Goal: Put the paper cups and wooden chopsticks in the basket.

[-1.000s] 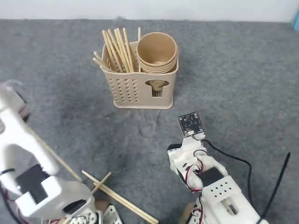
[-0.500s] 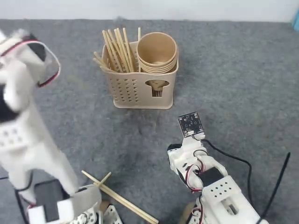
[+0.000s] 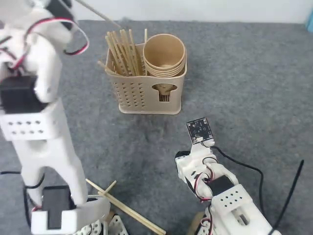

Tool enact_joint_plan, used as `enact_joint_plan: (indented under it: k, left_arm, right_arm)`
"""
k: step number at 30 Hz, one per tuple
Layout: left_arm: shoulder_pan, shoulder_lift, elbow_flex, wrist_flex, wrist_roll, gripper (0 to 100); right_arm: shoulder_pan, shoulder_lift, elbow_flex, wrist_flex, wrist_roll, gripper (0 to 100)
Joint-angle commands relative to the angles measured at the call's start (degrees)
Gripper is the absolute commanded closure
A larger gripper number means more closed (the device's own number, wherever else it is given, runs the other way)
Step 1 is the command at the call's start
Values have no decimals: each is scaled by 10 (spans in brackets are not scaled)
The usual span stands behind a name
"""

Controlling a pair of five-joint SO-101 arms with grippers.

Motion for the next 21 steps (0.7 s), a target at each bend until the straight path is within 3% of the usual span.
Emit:
enact_joint_plan:
  k: [1, 14, 21]
  left_arm:
    - [23, -5, 44, -35, -8, 988]
    - [29, -5, -118, 128, -10, 988]
    - [30, 1, -115, 178, -75, 988]
  right_arm:
    - [5, -10, -9, -13, 8, 991]
    - [5, -10, -9, -13, 8, 990]
    - [5, -10, -8, -13, 8, 990]
